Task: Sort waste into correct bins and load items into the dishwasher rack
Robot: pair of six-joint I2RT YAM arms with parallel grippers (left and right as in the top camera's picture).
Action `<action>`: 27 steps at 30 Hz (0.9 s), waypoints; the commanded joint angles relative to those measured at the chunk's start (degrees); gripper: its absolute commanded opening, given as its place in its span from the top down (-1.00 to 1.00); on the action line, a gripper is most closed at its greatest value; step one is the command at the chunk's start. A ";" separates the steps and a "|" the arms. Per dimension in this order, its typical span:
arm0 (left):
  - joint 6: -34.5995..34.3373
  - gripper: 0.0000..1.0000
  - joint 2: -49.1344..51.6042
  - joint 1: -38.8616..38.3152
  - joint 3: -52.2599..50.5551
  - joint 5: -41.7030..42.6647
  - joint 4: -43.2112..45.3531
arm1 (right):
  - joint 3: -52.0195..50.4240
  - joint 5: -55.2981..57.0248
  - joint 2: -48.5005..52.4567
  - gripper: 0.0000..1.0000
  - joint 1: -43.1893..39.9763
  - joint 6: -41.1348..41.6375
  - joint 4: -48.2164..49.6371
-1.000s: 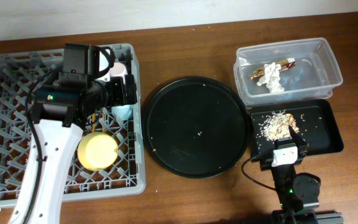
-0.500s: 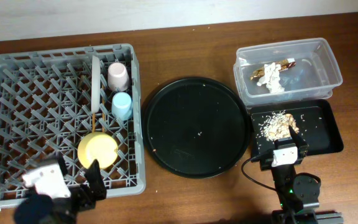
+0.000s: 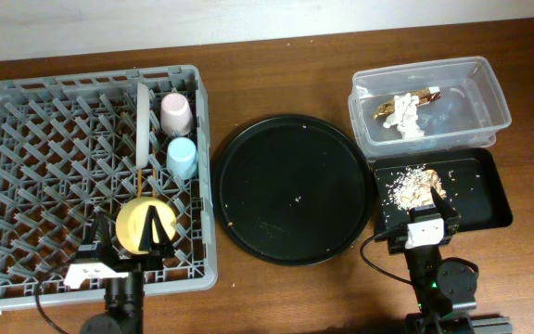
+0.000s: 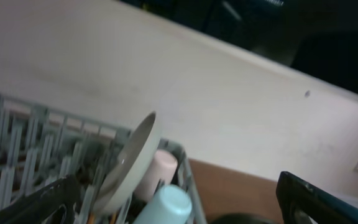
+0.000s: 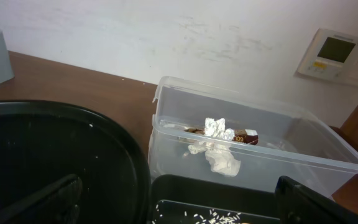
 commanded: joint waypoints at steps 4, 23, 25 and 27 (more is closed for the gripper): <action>6.78 -0.99 -0.55 -3.17 -1.73 -5.99 -13.14 | -0.31 -0.31 -0.35 -0.97 -0.37 -0.20 -0.24; 18.53 -0.99 -0.55 -0.13 -1.73 -1.92 -13.31 | -0.31 -0.31 -0.35 -0.97 -0.37 -0.20 -0.24; 18.51 -0.99 -0.55 -0.13 -1.73 -1.92 -13.33 | -0.31 -0.31 -0.35 -0.97 -0.37 -0.20 -0.24; 18.53 -0.99 -0.55 -0.13 -1.73 -1.95 -13.33 | -0.31 -0.31 -0.35 -0.97 -0.37 -0.20 -0.24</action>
